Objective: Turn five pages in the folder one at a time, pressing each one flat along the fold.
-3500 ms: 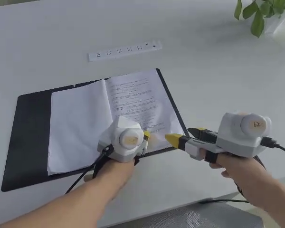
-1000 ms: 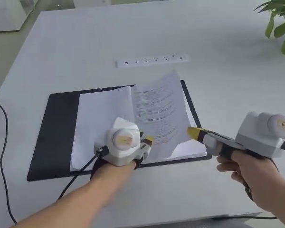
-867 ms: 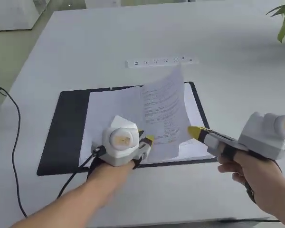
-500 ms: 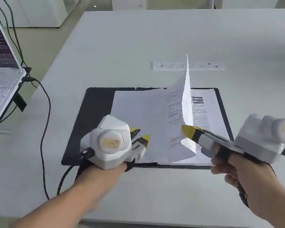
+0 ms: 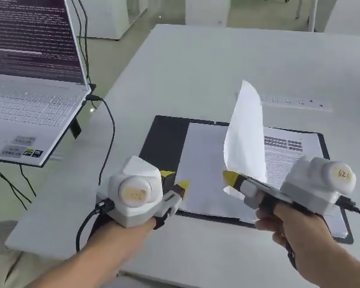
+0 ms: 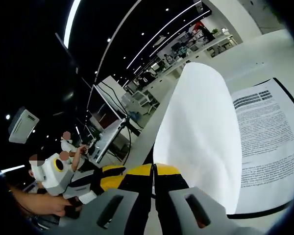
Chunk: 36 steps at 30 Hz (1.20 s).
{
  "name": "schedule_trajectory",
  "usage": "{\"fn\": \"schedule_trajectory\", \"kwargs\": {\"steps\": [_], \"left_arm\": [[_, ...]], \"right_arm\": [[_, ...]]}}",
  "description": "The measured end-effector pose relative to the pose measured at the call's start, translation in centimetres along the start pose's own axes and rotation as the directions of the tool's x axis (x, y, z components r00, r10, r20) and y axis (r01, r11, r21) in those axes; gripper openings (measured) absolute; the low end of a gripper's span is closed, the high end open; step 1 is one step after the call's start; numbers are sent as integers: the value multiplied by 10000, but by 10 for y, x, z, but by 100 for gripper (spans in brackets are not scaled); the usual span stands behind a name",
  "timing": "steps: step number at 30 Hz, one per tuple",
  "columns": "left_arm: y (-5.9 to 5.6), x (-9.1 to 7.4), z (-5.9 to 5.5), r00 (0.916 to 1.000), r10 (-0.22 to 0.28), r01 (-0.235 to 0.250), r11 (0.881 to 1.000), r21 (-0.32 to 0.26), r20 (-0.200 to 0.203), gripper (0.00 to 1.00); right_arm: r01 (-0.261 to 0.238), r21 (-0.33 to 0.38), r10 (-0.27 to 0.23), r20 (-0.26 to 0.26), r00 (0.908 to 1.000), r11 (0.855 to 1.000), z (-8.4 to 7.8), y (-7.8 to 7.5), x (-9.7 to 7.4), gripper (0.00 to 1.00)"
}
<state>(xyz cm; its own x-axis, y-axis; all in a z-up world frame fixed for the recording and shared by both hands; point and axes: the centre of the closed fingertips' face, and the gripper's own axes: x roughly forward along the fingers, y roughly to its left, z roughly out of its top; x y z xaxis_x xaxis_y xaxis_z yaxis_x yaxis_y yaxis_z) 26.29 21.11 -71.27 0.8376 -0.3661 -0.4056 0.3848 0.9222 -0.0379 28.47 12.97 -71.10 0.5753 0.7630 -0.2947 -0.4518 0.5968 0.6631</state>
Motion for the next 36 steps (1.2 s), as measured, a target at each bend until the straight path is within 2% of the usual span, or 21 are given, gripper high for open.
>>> {"fn": "schedule_trajectory", "kwargs": {"steps": [3,7,15,20,22,24,27,36], "left_arm": [[11,-5,-4,9999,117,-117,9999,-113,19,16],[19,-12,-11,9998,207,-207,9994,-260,2,16],[24,-20,-26,9996,251,-257,9987,-432,-154,16],[27,-22,-30,9993,304,-315,9983,-491,-220,16],[27,-22,-30,9993,297,-308,9981,-527,-221,16],[27,-22,-29,9994,301,-310,9982,-514,-189,16],[28,-21,-29,9994,297,-307,9982,-512,-185,16],[28,-19,-32,9992,255,-271,9983,-507,-320,15]], "right_arm": [[61,47,-60,-211,9998,10000,-7,-1,11,0],[192,295,-172,-661,9977,9994,-23,-3,29,0],[361,327,-316,-1283,9912,9988,-44,-3,59,0],[273,192,-237,-1699,9852,9994,-57,-1,74,0],[413,171,-373,-1902,9810,9990,-64,-4,78,0],[493,580,-370,-1963,9798,9971,-69,-5,80,0],[702,472,-585,-2150,9749,9964,-77,-9,83,0],[743,749,-570,-2105,9759,9944,-84,-13,85,0]]}}
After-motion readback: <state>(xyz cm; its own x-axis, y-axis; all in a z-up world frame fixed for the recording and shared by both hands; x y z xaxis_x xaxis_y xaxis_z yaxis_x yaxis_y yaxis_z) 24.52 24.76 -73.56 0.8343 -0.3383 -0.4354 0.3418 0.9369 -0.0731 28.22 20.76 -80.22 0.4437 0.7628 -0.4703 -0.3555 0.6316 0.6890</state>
